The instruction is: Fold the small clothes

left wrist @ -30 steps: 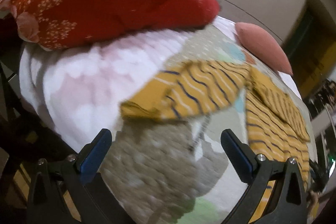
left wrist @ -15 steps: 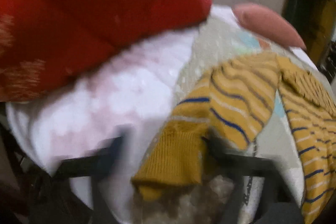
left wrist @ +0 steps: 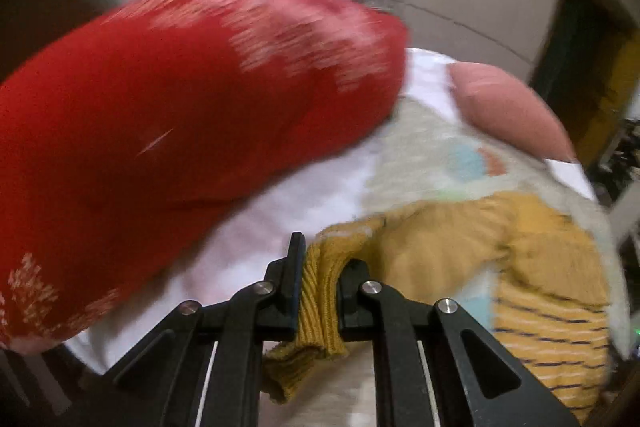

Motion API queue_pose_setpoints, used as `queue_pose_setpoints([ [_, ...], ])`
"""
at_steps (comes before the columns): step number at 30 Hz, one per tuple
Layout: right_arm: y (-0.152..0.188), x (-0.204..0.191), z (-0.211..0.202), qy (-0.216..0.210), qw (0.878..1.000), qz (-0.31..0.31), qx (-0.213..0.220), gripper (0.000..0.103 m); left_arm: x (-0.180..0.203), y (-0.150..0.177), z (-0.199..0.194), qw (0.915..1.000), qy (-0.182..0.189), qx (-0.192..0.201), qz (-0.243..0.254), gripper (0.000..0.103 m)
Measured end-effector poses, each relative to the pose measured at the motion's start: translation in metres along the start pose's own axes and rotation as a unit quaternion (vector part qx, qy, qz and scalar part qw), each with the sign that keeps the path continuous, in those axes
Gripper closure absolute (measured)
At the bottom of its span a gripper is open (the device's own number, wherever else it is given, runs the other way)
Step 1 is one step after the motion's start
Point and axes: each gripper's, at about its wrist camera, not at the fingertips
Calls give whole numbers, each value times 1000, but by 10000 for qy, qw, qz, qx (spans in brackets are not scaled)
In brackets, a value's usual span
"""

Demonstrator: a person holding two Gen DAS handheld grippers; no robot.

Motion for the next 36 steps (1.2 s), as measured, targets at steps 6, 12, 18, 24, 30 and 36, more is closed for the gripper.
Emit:
queue_pose_setpoints([
  [6, 1, 13, -5, -327, 9988, 349, 123, 13, 136, -21, -15, 9896, 1382, -242, 330, 91],
  [12, 2, 26, -9, -668, 9947, 740, 237, 13, 309, -4, -19, 9563, 2680, -727, 911, 91],
  [18, 3, 31, -12, -828, 9920, 905, 291, 13, 453, 54, 14, 9252, 3193, -1584, 1299, 91],
  [24, 5, 36, -13, -971, 9893, 1037, 326, 13, 475, 93, 34, 9204, 3224, -1978, 993, 39],
  [30, 5, 36, -13, -1006, 9889, 1046, 322, 12, 409, 77, 15, 9342, 3078, -1537, 941, 25],
  [36, 5, 34, -13, -953, 9901, 982, 304, 12, 303, 81, 16, 9675, 2046, -1161, 927, 23],
])
Point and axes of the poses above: each gripper's, at about its wrist camera, not at the fingertips, and z roughly the way its jaws point, x to its right, y to its underside, and after that the axes turned 13 degrees about x, right-handed
